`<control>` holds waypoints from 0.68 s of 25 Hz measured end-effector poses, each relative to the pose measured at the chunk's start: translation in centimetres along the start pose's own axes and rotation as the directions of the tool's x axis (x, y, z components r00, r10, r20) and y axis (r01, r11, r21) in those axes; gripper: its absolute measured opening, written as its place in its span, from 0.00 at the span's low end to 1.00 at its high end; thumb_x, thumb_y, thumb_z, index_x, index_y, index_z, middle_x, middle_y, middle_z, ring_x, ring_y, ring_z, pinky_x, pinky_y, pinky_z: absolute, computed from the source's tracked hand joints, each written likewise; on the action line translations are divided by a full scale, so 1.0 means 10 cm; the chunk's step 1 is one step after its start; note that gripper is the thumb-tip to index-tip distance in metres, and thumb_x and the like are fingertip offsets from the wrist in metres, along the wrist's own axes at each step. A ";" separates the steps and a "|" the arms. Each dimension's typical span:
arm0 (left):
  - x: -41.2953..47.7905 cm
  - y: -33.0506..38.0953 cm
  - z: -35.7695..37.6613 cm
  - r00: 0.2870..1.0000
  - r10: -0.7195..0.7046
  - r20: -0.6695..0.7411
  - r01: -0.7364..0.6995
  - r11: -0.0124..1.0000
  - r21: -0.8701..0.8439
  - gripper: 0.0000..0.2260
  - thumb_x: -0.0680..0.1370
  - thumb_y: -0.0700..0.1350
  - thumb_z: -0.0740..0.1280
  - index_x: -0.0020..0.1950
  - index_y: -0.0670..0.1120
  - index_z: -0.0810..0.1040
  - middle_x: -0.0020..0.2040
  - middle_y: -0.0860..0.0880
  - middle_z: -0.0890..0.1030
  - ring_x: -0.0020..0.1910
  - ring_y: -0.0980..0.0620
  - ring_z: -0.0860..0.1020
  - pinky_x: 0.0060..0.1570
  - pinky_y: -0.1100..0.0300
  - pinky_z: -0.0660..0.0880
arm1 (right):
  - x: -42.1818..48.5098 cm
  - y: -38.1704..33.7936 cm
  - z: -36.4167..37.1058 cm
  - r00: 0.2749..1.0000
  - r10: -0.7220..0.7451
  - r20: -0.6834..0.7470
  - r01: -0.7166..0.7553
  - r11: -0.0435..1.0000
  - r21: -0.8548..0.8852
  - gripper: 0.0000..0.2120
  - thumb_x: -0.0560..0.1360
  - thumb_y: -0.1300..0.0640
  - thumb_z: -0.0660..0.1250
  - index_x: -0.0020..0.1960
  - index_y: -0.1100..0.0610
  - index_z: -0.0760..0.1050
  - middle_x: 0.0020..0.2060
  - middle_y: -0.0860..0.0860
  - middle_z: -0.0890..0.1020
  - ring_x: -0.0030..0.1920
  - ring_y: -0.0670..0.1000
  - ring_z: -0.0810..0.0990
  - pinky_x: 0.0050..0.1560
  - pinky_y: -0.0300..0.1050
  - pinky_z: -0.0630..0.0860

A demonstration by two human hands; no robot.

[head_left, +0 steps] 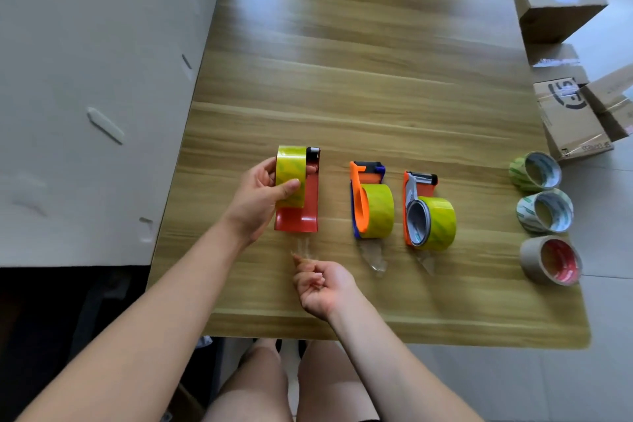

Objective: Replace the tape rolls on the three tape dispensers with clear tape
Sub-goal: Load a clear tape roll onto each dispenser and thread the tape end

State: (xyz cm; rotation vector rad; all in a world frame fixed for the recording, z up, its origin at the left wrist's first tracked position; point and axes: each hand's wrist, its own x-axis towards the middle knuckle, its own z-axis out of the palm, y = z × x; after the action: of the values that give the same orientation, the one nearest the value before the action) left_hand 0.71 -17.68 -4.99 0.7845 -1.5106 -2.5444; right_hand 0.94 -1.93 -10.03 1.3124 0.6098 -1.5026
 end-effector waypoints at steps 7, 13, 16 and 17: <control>0.04 -0.51 -0.12 0.999 0.036 -0.016 -0.036 0.999 0.023 0.17 0.66 0.33 0.67 0.54 0.43 0.76 0.44 0.52 0.86 0.45 0.57 0.82 0.47 0.61 0.79 | 0.34 -0.02 -0.02 0.999 0.021 -0.030 -0.020 1.000 0.022 0.16 0.79 0.65 0.51 0.38 0.68 0.71 0.17 0.53 0.65 0.11 0.46 0.59 0.10 0.33 0.56; 0.02 -0.74 -0.21 0.999 0.021 -0.050 -0.018 0.998 0.057 0.17 0.67 0.29 0.68 0.53 0.42 0.77 0.43 0.53 0.86 0.45 0.58 0.82 0.46 0.64 0.79 | 0.44 -0.03 0.05 0.996 0.063 -0.061 -0.058 0.995 0.076 0.13 0.79 0.63 0.53 0.38 0.64 0.69 0.16 0.53 0.66 0.10 0.45 0.60 0.10 0.32 0.56; 0.00 -0.82 -0.27 0.996 0.007 -0.090 0.003 0.994 0.108 0.16 0.70 0.27 0.66 0.54 0.42 0.78 0.43 0.52 0.86 0.45 0.57 0.82 0.47 0.65 0.78 | 0.43 -0.02 0.11 0.991 0.046 -0.127 -0.025 0.987 0.162 0.10 0.79 0.63 0.54 0.40 0.63 0.69 0.15 0.54 0.66 0.10 0.46 0.62 0.12 0.30 0.59; -0.01 -0.83 -0.27 0.995 0.005 -0.102 0.008 0.991 0.131 0.16 0.71 0.27 0.66 0.54 0.42 0.78 0.43 0.52 0.85 0.45 0.57 0.82 0.47 0.65 0.78 | 0.40 -0.01 0.12 0.987 0.042 -0.157 -0.013 0.983 0.185 0.10 0.79 0.63 0.54 0.41 0.63 0.69 0.15 0.55 0.66 0.10 0.47 0.63 0.12 0.30 0.60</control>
State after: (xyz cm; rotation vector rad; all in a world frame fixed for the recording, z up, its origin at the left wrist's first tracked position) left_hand 3.57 -15.58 -12.93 0.9167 -1.6580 -2.3853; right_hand 0.71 -4.38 -13.46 1.5892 0.5630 -1.4665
